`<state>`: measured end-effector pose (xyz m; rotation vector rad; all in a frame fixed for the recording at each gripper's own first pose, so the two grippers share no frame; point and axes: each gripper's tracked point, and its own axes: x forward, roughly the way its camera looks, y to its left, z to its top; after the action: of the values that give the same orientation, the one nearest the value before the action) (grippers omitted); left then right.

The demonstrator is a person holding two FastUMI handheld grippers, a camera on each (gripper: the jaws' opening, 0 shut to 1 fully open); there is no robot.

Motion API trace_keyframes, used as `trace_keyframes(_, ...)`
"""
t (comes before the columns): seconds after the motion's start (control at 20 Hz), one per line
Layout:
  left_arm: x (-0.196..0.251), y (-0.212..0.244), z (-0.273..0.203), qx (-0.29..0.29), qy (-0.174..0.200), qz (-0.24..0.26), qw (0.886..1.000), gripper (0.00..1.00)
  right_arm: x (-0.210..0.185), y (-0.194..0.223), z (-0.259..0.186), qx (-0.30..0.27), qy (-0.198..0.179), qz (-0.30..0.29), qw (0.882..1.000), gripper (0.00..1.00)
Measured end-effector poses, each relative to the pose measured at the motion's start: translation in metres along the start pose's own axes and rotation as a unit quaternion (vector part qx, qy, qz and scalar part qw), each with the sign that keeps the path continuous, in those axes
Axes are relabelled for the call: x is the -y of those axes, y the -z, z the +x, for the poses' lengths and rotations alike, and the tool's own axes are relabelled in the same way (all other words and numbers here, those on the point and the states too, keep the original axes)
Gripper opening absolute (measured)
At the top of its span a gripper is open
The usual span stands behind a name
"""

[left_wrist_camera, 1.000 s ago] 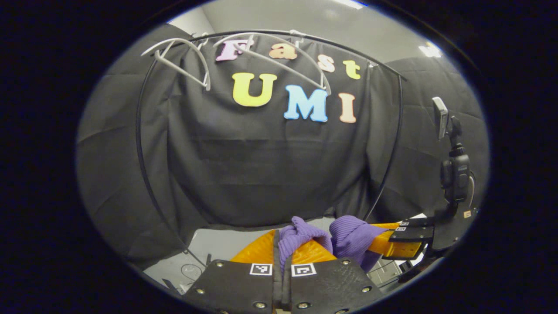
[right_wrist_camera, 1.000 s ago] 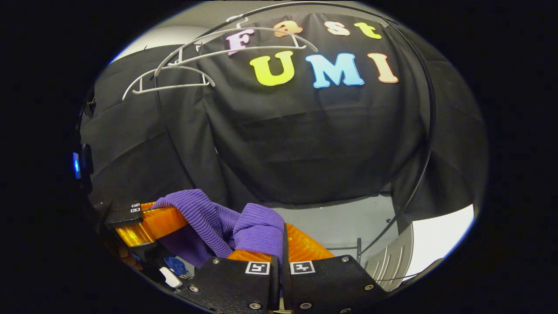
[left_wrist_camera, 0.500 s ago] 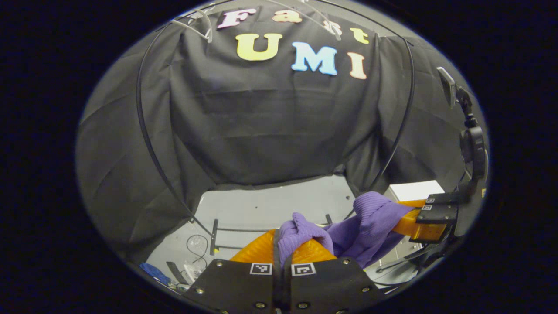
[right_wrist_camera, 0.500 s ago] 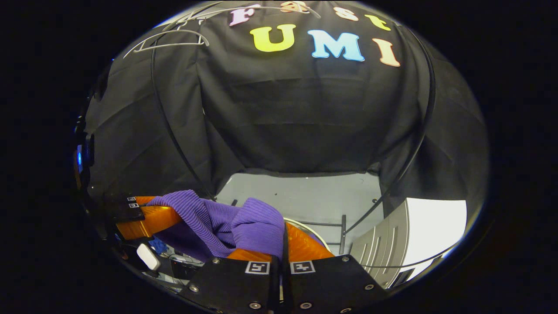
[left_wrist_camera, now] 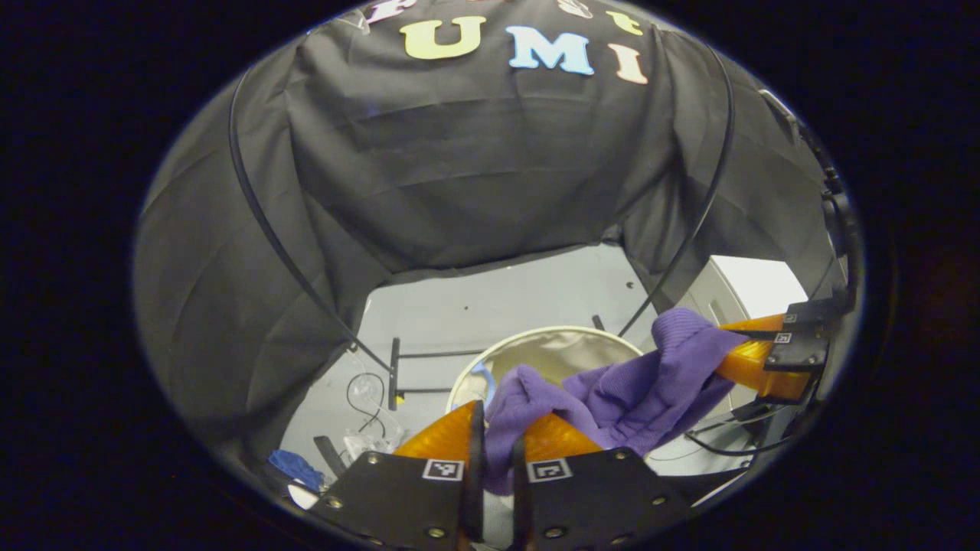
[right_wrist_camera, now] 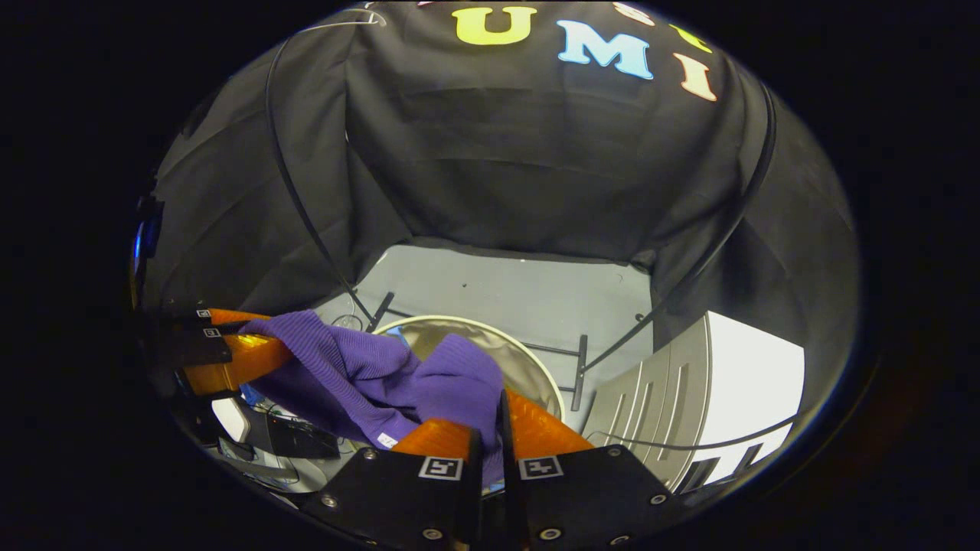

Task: Grasp the clothes on the hanger with both hands and then place them into the laundry hamper below.

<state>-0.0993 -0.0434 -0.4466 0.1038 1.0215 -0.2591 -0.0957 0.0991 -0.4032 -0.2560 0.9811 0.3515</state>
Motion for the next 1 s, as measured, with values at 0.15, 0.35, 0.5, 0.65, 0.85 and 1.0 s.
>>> trace_keyframes(0.15, -0.008, -0.001, -0.012, 0.010, -0.005, -0.013, 1.000, 0.61, -0.001, -0.001, -0.001, 0.002, -0.003, 0.007, 1.000, 0.40)
trace_keyframes(0.35, -0.022, -0.020, -0.028, 0.040, -0.019, -0.010, 0.999, 0.86, 0.000, -0.009, -0.006, 0.016, 0.008, 0.009, 1.000, 0.80)
trace_keyframes(0.5, -0.032, -0.042, -0.043, 0.070, -0.027, -0.008, 0.997, 0.91, -0.002, -0.022, -0.017, 0.038, 0.014, 0.024, 0.999, 0.93)
trace_keyframes(0.65, -0.042, -0.080, -0.073, 0.124, -0.031, -0.007, 0.992, 0.90, 0.001, -0.052, -0.044, 0.085, 0.031, 0.038, 0.995, 0.94)
trace_keyframes(0.85, -0.056, -0.147, -0.124, 0.209, -0.035, -0.003, 0.977, 0.91, 0.012, -0.101, -0.098, 0.170, 0.065, 0.059, 0.982, 0.94)
trace_keyframes(1.0, -0.063, -0.203, -0.172, 0.274, -0.032, -0.003, 0.961, 0.90, 0.026, -0.142, -0.146, 0.236, 0.087, 0.072, 0.965, 0.94)
